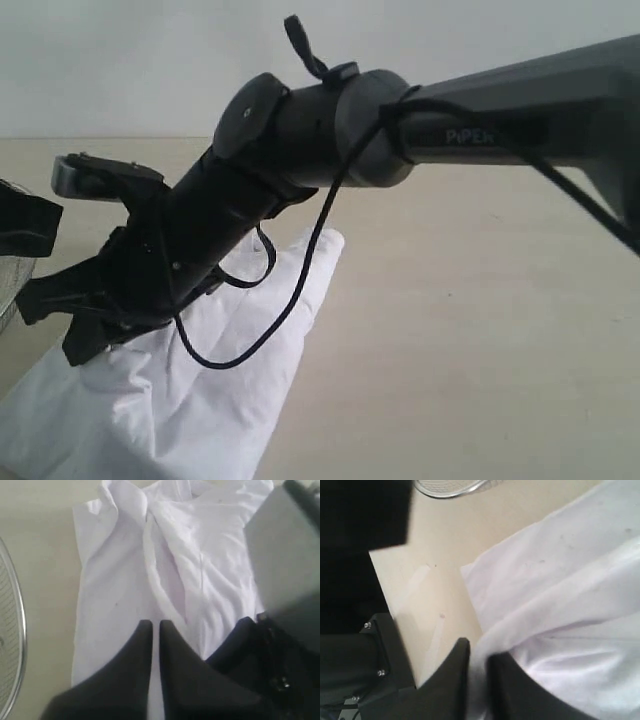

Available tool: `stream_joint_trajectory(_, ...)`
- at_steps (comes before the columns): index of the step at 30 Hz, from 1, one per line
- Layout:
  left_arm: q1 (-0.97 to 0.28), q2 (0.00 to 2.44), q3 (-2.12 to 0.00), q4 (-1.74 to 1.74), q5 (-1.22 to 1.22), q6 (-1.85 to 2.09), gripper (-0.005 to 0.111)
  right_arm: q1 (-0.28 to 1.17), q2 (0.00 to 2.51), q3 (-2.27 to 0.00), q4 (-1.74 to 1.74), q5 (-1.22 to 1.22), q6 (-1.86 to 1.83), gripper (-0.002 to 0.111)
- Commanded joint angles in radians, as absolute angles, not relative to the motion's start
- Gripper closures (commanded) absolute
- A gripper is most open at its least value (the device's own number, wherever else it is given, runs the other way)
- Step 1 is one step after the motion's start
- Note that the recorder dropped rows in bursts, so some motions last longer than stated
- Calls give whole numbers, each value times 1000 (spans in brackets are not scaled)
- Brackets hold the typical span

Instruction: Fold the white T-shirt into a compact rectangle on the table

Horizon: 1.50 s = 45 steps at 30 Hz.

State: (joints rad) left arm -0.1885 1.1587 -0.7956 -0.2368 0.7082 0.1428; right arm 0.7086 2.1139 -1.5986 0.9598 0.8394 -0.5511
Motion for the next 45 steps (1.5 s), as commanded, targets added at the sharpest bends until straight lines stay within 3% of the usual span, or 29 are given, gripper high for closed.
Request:
stream_joint_trajectory(1, -195, 1154, -803, -246, 732, 140, 102, 710, 2125, -1605, 959, 841, -541, 52)
stream_joint_trajectory(2, -195, 1154, -803, -246, 732, 140, 102, 710, 2125, -1605, 957, 825, -527, 36)
stream_joint_trajectory(4, -195, 1154, -803, -246, 734, 140, 102, 708, 2123, -1605, 955, 810, -491, 26)
stream_joint_trajectory(8, -195, 1154, -803, -244, 741, 140, 102, 708, 2091, -1605, 782, 758, -353, 50)
stream_joint_trajectory(10, -195, 1154, -803, -234, 743, 140, 102, 695, 2061, -1605, 657, 760, -282, 57)
stream_joint_trajectory(20, -195, 1154, -803, -219, 751, 140, 102, 478, 1966, -1592, 510, 948, -140, 52)
stream_joint_trajectory(27, -195, 1154, -803, -219, 751, 140, 102, 365, 1966, -1394, 656, 882, -223, 52)
stream_joint_trajectory(33, -195, 1154, -803, -219, 751, 140, 102, 359, 1966, -1245, 871, 785, -395, 52)
stream_joint_trajectory(38, -195, 1154, -803, -219, 751, 140, 102, 359, 1966, -1169, 988, 747, -499, 41)
stream_joint_trajectory(45, -195, 1154, -803, -225, 751, 140, 102, 359, 1966, -1124, 1099, 705, -573, 42)
